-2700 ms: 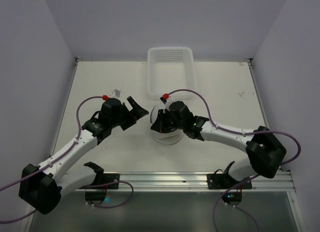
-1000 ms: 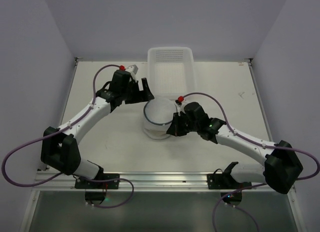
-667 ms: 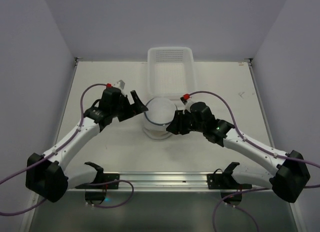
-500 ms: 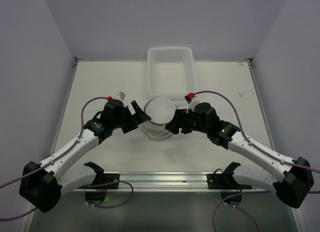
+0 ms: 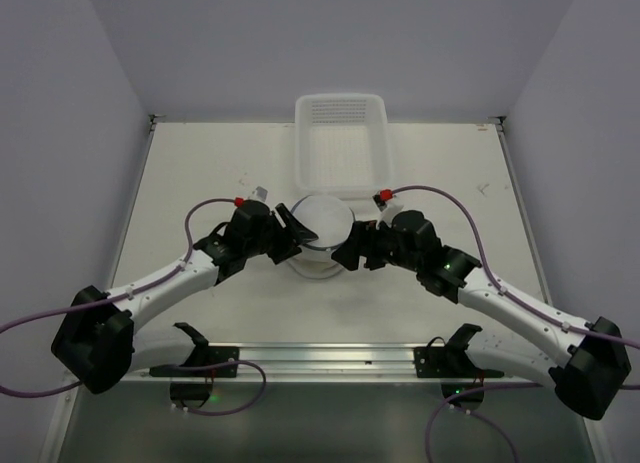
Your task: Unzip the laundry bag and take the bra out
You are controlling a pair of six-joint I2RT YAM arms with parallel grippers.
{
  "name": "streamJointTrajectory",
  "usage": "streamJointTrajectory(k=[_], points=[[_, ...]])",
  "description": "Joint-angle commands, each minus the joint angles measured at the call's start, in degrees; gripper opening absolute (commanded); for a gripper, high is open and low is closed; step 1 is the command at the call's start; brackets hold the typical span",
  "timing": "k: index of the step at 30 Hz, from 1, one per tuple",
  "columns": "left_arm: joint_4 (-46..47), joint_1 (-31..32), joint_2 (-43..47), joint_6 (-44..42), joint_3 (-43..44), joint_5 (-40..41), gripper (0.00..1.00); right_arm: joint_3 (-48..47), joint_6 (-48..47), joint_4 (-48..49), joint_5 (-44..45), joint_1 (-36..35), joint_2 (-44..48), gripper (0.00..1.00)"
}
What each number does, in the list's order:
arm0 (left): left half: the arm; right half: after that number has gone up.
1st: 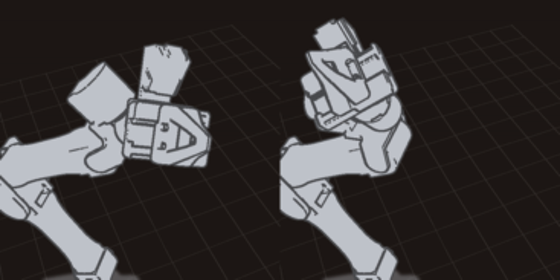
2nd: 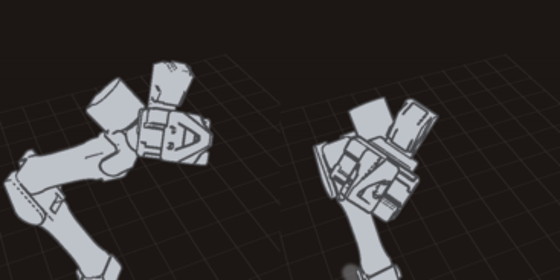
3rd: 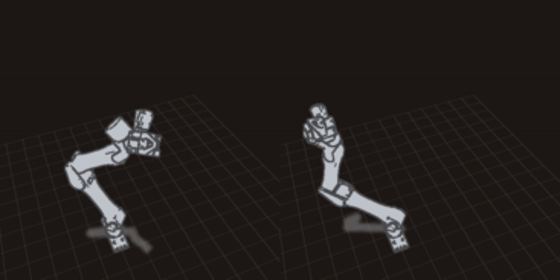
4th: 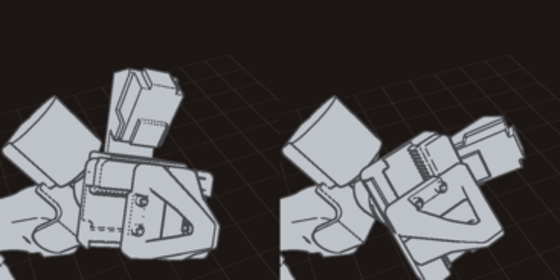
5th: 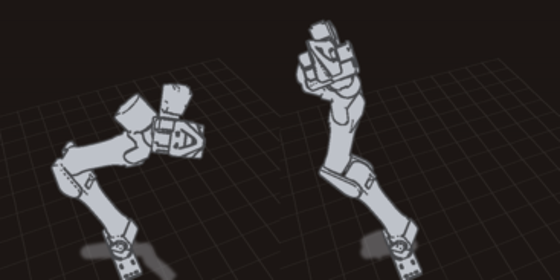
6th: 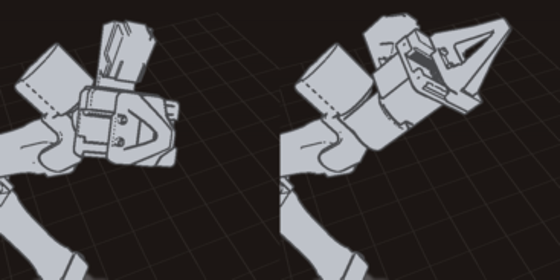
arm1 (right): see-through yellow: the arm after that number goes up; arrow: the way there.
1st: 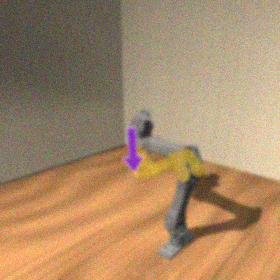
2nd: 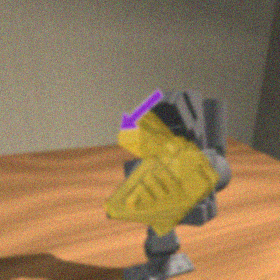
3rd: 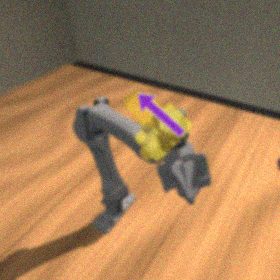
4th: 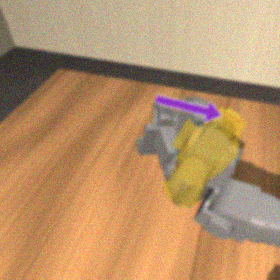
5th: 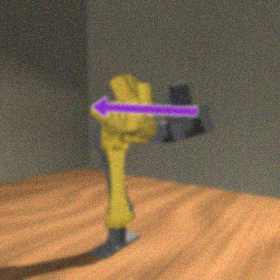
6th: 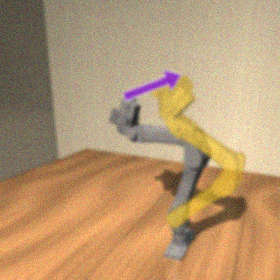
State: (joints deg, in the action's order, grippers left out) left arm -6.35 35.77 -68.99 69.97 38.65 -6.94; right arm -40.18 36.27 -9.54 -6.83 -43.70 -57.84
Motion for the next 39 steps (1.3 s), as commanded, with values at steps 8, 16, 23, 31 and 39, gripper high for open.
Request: streamJointTrajectory(k=[8,16,23,31,39], points=[[5.3,0.4,-0.5,2.0,0.2,0.6,0.27,0.1,-1.4,10.8,-1.5,-1.7,-6.7,0.73],[5.2,0.4,0.2,2.5,0.3,0.3,0.1,-2.4,-1.5,12.4,0.6,-4.4,-13.0,0.57],[5.2,0.4,-0.2,2.8,0.4,0.3,0.08,-5.6,-1.1,10.1,4.3,-6.0,-16.2,0.52],[5.0,0.4,-0.4,2.4,0.8,0.1,0.08,-8.6,-0.8,8.0,6.0,-6.4,-19.8,0.47],[5.0,0.4,-1.2,2.2,1.7,-0.3,0.07,-11.5,1.2,3.5,9.4,-7.1,-23.2,0.42]])
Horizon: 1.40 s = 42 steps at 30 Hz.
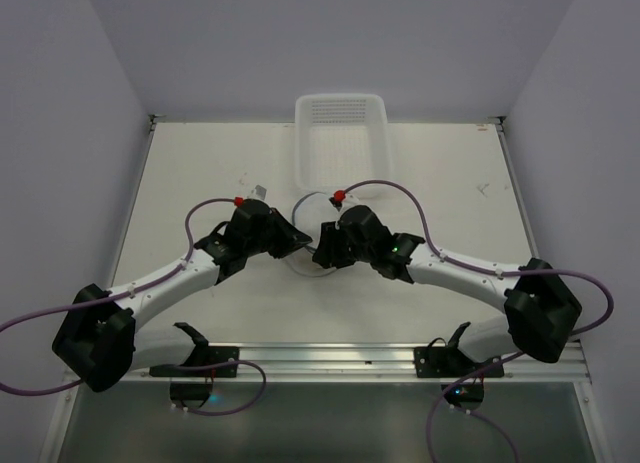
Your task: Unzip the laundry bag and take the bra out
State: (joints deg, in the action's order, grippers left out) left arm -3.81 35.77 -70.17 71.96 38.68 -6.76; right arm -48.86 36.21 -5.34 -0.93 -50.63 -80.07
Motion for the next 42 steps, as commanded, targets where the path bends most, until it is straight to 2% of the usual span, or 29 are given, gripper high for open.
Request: streamJointTrajectory(k=[1,3,7,10,17,21,24,28,30,34,35,36,38,42], points=[[2.4,0.4,0.0,0.1,1.8,-0.4,0.06,-2.8,1.3,-0.9,3.7,-0.2,-1.1,0.38],[2.4,0.4,0.0,-0.1,1.7,-0.4,0.06,-3.0,1.3,-1.2,4.4,-0.2,-1.5,0.32],[1.4,0.4,0.6,-0.8,1.7,0.0,0.05,-2.5,0.2,-2.1,5.5,-0.2,-0.2,0.11],[-0.7,0.2,1.5,-2.4,1.7,1.5,0.03,-1.2,-2.3,-2.6,6.8,-0.2,2.3,0.01],[-6.6,-4.6,4.4,-7.6,0.5,1.3,0.0,3.5,-7.3,-5.3,5.6,4.1,9.0,0.0],[-10.0,-8.8,6.3,-12.9,-0.5,-0.4,0.0,6.7,-9.4,-6.8,1.7,13.4,11.8,0.0],[-13.4,-10.4,6.0,-19.7,0.9,-1.2,0.0,5.5,-12.0,-8.3,-0.6,15.6,12.5,0.0],[-12.4,-11.2,2.3,-28.7,4.6,-5.1,0.01,3.1,-13.3,-7.4,-11.3,15.0,10.2,0.0],[-12.5,-11.4,-1.9,-30.8,9.1,-6.9,0.15,2.2,-11.9,-4.9,-15.9,13.1,9.2,0.0],[-14.6,-11.9,-6.1,-30.4,16.8,-7.1,0.48,-0.3,-7.8,-2.0,-17.5,8.0,5.7,0.0],[-14.6,-12.0,-5.9,-29.5,17.7,-7.0,0.73,-0.7,-5.7,-0.6,-17.4,6.0,5.2,0.0],[-14.8,-12.0,-5.3,-28.6,18.4,-6.9,0.84,-1.7,-4.8,0.2,-17.3,5.1,4.6,0.0],[-16.4,-12.0,-3.1,-25.4,18.3,-5.6,1.0,-2.5,-2.6,2.8,-17.4,4.1,2.4,0.0],[-19.0,-12.0,3.1,-20.4,13.9,-4.0,1.0,-4.8,-0.1,4.6,-16.9,2.8,-1.0,0.0]])
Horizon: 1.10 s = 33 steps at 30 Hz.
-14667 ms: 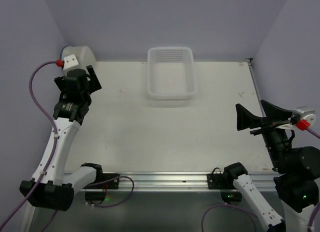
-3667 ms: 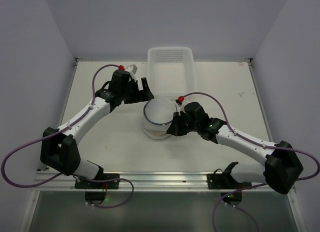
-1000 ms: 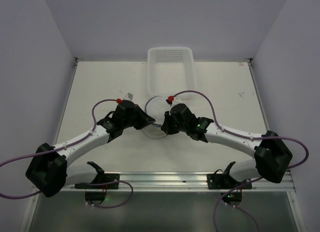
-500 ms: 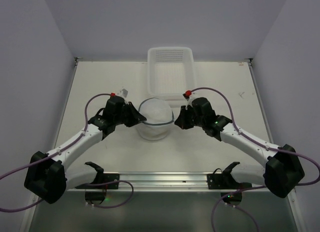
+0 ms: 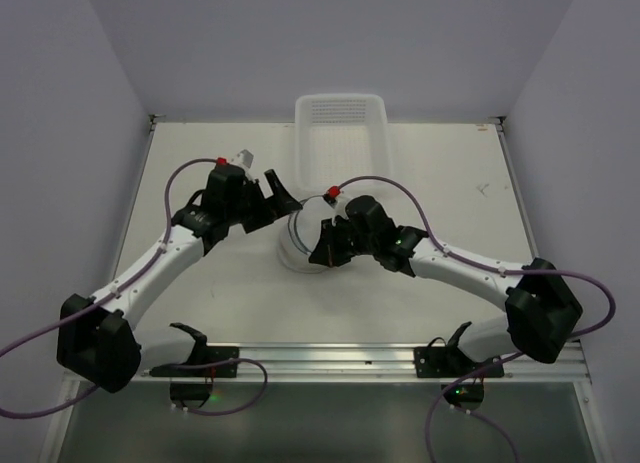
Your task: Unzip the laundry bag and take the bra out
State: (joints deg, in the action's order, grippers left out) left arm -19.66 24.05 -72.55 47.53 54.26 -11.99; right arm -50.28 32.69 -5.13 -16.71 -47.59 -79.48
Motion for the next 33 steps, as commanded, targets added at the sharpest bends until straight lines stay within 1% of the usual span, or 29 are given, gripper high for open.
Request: streamJointTrajectory(k=[1,2,4,6,13,15,16,18,19,21,22,24,25,28,29,31,33], points=[[-1.8,-0.2,6.9,6.8,-5.4,1.1,1.0,-3.7,3.3,4.8,-1.1,-0.3,-2.0,0.0],[-0.3,-0.1,9.5,8.3,-7.5,-0.3,1.0,-3.9,3.3,4.8,-1.5,-0.3,-2.3,0.0],[3.3,-0.1,11.2,11.4,-12.5,-1.7,1.0,-4.3,3.1,4.8,-1.7,-0.5,-3.4,0.0],[5.0,0.1,11.7,12.3,-14.1,-2.8,0.96,-4.8,2.8,4.8,-2.1,-0.6,-4.2,0.0],[8.1,2.2,7.9,10.9,-13.2,-1.6,0.83,-5.1,2.2,4.8,-1.9,-1.3,-4.6,0.0],[9.7,2.8,6.2,10.9,-13.4,-1.7,0.77,-5.3,1.9,4.4,-1.7,-1.4,-4.5,0.0],[11.2,3.1,5.7,10.9,-13.5,-1.8,0.72,-5.3,1.8,4.2,-1.5,-1.5,-4.4,0.0],[11.9,3.8,4.2,10.7,-13.2,-2.0,0.65,-5.1,1.5,3.8,-1.1,-1.6,-4.1,0.0],[12.2,4.0,3.4,10.6,-13.1,-1.9,0.55,-4.9,1.4,3.6,-0.9,-1.6,-3.8,0.0],[12.3,4.2,2.9,10.3,-13.1,-2.0,0.44,-4.5,1.0,3.0,-0.6,-1.6,-3.3,0.0],[12.2,4.2,2.9,10.2,-13.3,-2.0,0.32,-4.2,0.8,1.9,-0.4,-1.6,-3.0,0.0],[11.3,4.2,3.3,9.7,-13.3,-1.1,0.2,-2.8,-0.2,0.5,1.1,-1.6,-1.2,0.0],[10.0,4.2,3.8,9.4,-13.2,-0.6,0.1,-1.9,-0.4,-0.9,1.4,-1.6,-0.4,0.0],[8.6,3.7,4.8,8.8,-14.0,0.6,0.0,2.2,-2.3,-3.3,5.6,-1.5,3.2,0.0],[8.5,3.5,5.1,8.7,-14.4,0.2,0.0,3.2,-3.0,-4.1,7.7,-0.8,4.1,0.0],[8.3,3.5,5.1,8.4,-15.1,-0.5,0.0,6.1,-3.2,-5.4,8.2,0.7,6.3,0.0],[8.2,3.5,5.5,8.5,-16.7,-1.6,0.0,8.4,-2.9,-5.9,7.6,4.2,8.2,0.0]])
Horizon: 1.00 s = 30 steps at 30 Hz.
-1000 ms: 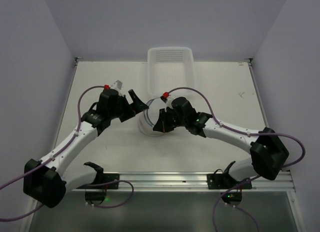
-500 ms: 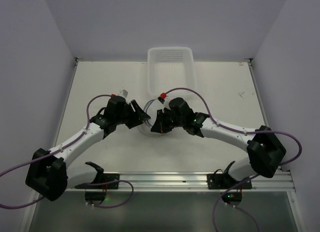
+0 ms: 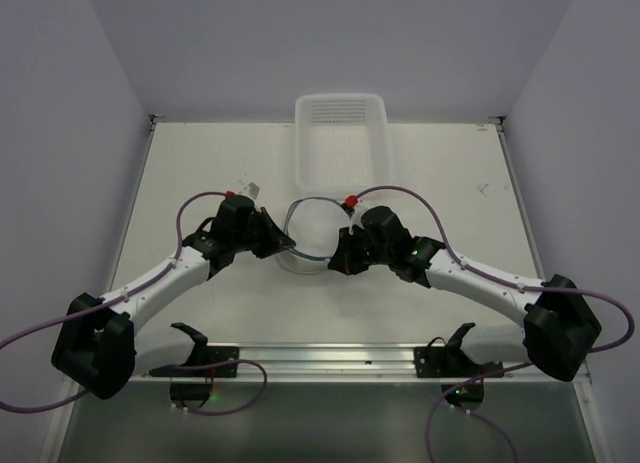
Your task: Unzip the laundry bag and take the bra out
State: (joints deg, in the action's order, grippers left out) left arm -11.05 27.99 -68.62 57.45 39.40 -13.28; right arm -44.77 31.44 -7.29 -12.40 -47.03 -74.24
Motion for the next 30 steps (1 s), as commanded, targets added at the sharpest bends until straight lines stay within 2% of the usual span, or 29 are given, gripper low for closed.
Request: streamJointTrajectory(k=[1,6,9,10,12,13,14,16,17,20,23,26,30], points=[[0.1,-0.6,2.1,-1.3,-2.6,-0.7,0.0,3.5,-1.8,-4.0,2.9,4.6,3.5,0.0],[3.7,-0.6,5.0,1.0,-8.0,-3.2,0.0,1.8,-5.7,-4.9,2.4,6.4,4.2,0.0],[4.8,-0.6,6.7,1.5,-9.3,-3.6,0.3,-1.0,-8.0,-5.3,-0.5,6.4,2.3,0.0],[5.2,-0.6,7.7,1.6,-9.5,-3.8,0.51,-1.7,-8.6,-6.1,-0.9,6.4,1.8,0.0],[5.0,-0.6,9.1,1.4,-9.5,-3.2,0.76,-3.3,-9.9,-7.0,-0.3,6.4,1.5,0.0],[3.9,-0.6,10.4,1.1,-8.9,-2.8,0.93,-3.7,-10.2,-8.1,0.5,6.4,1.7,0.03],[3.1,-0.7,10.9,0.6,-8.3,-2.1,0.98,-4.1,-11.0,-8.5,1.0,6.4,2.4,0.14],[-0.4,-1.4,11.7,-1.6,-5.8,-1.3,1.0,-5.9,-11.8,-11.4,1.7,6.4,3.2,0.29],[-1.5,-1.9,11.8,-2.6,-4.9,-0.5,1.0,-7.7,-12.4,-12.6,2.3,6.4,4.0,0.42],[-4.8,-2.9,12.3,-6.2,-1.5,1.1,1.0,-10.6,-12.9,-17.0,3.7,6.3,5.5,0.64],[-5.7,-3.9,11.1,-9.5,1.4,1.8,0.97,-15.7,-11.9,-19.8,6.1,6.4,7.2,0.78],[-5.5,-4.6,7.9,-11.7,3.4,0.9,0.93,-18.5,-9.3,-20.7,8.6,6.3,7.1,0.84],[-5.1,-5.4,3.9,-14.6,6.2,1.1,0.87,-23.5,-5.6,-21.0,11.4,5.9,3.3,0.86]])
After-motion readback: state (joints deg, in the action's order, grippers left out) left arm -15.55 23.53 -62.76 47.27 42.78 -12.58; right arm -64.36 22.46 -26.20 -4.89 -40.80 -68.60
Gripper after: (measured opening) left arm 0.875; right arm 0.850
